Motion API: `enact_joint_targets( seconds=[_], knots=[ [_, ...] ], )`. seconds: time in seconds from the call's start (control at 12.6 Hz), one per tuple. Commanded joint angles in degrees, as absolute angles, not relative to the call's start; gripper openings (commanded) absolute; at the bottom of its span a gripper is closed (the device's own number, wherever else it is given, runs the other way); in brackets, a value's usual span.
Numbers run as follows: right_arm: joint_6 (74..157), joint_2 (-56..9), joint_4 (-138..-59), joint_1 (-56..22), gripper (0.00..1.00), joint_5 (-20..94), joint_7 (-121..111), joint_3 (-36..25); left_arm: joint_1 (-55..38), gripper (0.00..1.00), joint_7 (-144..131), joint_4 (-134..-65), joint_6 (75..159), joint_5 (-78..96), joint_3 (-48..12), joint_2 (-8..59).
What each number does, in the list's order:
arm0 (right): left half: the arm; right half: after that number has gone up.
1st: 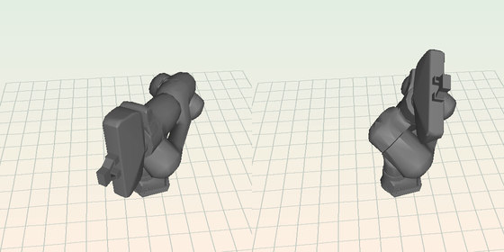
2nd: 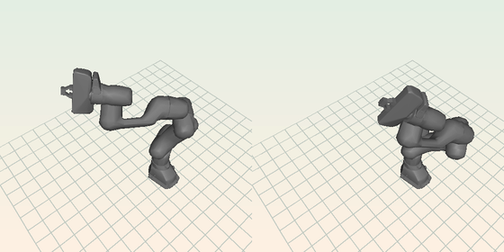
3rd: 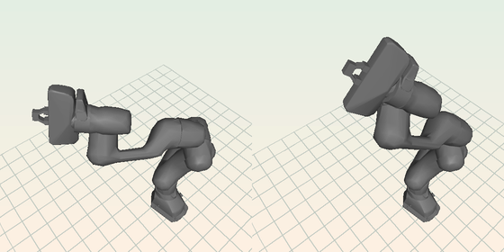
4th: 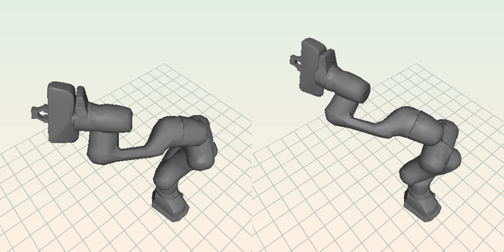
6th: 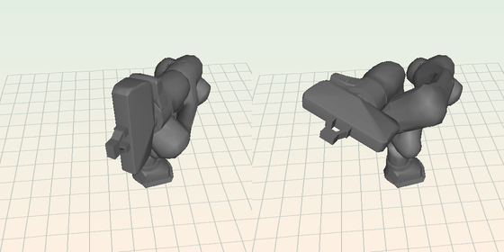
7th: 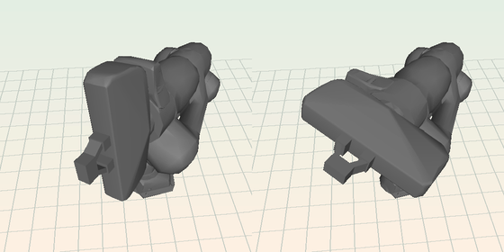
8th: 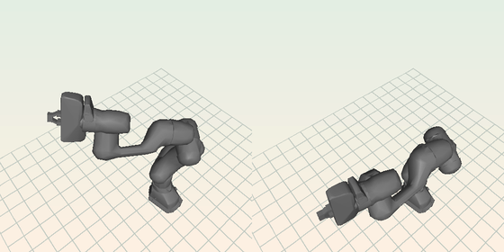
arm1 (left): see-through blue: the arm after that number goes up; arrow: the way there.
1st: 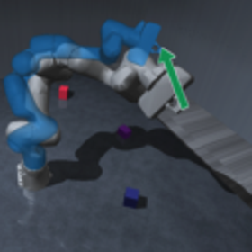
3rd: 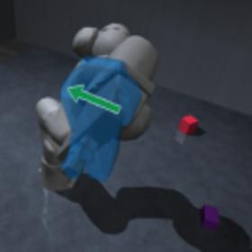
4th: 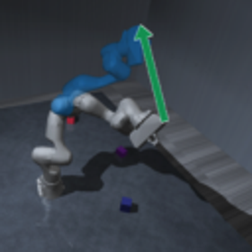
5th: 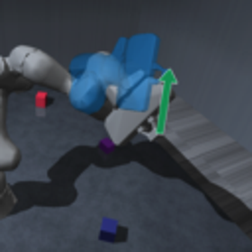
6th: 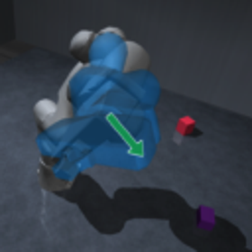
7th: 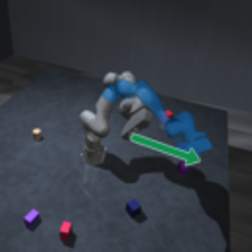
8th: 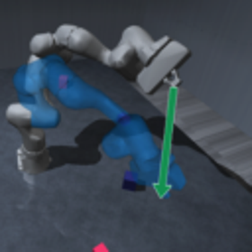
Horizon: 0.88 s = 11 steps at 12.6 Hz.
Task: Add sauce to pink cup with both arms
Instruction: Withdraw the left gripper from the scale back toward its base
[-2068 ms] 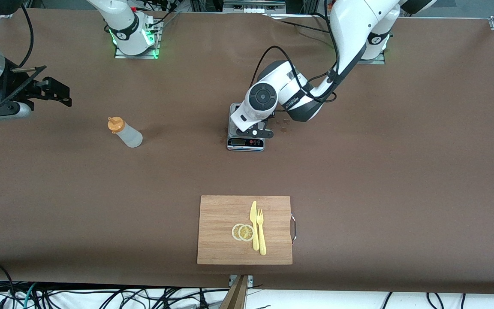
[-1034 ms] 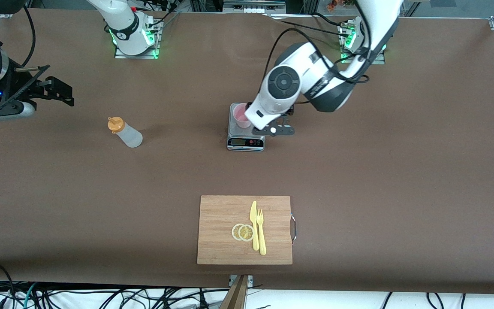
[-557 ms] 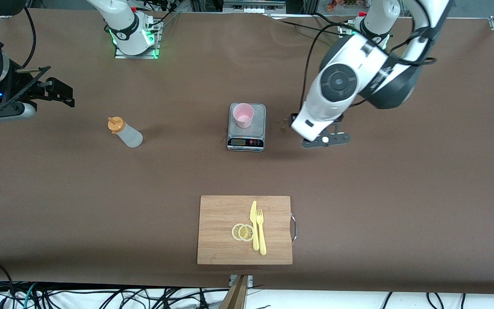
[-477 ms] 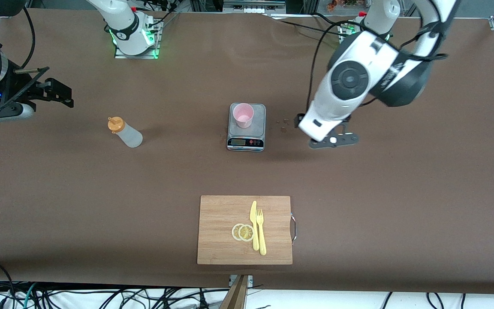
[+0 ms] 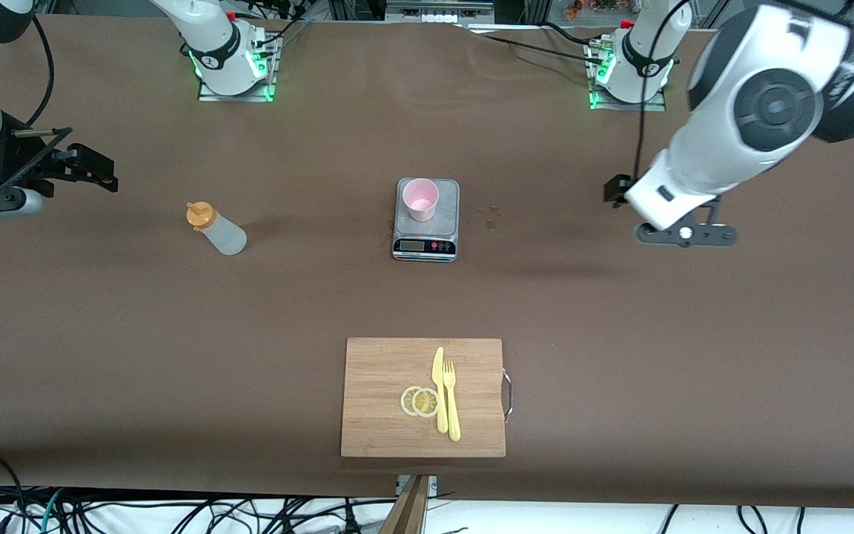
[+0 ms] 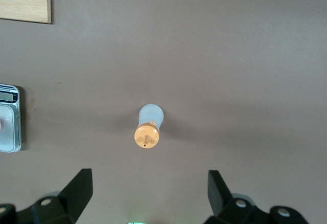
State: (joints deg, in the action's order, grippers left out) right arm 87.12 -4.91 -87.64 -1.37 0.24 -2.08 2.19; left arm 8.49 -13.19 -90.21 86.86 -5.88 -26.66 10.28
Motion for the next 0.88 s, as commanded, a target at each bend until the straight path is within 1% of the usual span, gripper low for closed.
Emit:
enact_joint_targets(
  seconds=[0.0, 0.16, 0.24, 0.48, 0.64, 0.8],
  knots=[
    [86.7, -5.3, -86.2, -1.1, 1.00, -0.4, -2.3, 2.4, 7.5, 1.00, -3.5, -93.9, 86.4, -3.4, -19.1, 3.4],
    [86.2, -4.9, -86.2, -1.1, 1.00, -0.4, -2.5, 2.4, 2.8, 1.00, 0.4, -94.7, 86.7, -2.9, -10.2, 1.6],
    [86.2, -4.6, -86.2, -1.1, 1.00, -0.4, -3.7, 2.4, 1.3, 1.00, 1.7, -94.7, 87.2, -2.7, -7.1, 1.5],
    [85.7, -4.1, -86.2, -1.1, 1.00, -0.6, -7.6, 2.4, -0.7, 1.00, 2.4, -94.9, 88.8, -2.6, -2.0, 0.4],
    [84.4, -2.5, -86.4, -1.1, 1.00, -0.5, -7.9, 2.5, -0.7, 1.00, 2.5, -96.0, 90.2, 0.3, -0.6, 0.1],
    [83.8, -2.5, -86.5, -1.1, 1.00, -0.2, -8.9, 2.5, -0.7, 1.00, 2.7, -99.4, 93.2, 1.7, 0.3, -1.7]
  ],
)
